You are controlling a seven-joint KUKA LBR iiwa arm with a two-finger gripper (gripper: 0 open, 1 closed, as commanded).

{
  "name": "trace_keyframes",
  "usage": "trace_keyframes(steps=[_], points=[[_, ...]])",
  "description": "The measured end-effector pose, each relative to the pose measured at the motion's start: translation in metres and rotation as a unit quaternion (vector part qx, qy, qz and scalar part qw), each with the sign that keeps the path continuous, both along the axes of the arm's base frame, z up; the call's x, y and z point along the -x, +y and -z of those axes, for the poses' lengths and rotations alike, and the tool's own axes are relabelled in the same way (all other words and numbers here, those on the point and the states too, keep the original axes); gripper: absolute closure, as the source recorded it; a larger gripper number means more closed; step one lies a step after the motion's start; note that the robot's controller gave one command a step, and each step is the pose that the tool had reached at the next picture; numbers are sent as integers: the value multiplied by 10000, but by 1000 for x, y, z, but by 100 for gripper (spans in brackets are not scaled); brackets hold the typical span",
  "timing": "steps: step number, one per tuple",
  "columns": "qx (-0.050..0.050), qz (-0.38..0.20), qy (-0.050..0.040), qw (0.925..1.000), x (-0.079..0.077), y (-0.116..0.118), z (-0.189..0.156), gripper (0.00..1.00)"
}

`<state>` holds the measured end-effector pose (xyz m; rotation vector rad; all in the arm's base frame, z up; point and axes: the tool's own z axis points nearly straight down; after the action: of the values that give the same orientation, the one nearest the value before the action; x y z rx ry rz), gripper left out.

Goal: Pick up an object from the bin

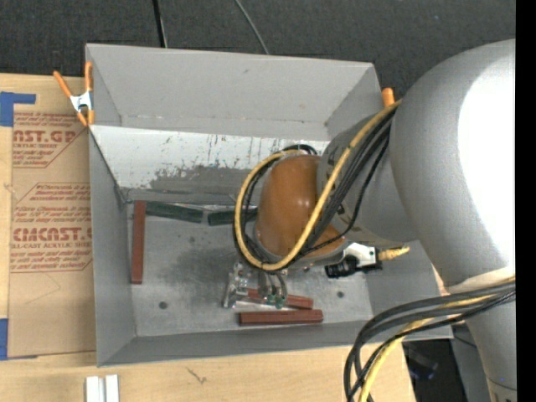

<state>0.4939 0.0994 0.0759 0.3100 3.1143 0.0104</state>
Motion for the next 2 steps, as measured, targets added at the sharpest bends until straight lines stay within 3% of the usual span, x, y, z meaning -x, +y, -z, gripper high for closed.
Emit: trace_keyframes(steps=[1, 2], points=[[33, -156, 91, 9998, 1, 18, -47, 100], [20, -230, 61, 9997, -1, 32, -105, 100]])
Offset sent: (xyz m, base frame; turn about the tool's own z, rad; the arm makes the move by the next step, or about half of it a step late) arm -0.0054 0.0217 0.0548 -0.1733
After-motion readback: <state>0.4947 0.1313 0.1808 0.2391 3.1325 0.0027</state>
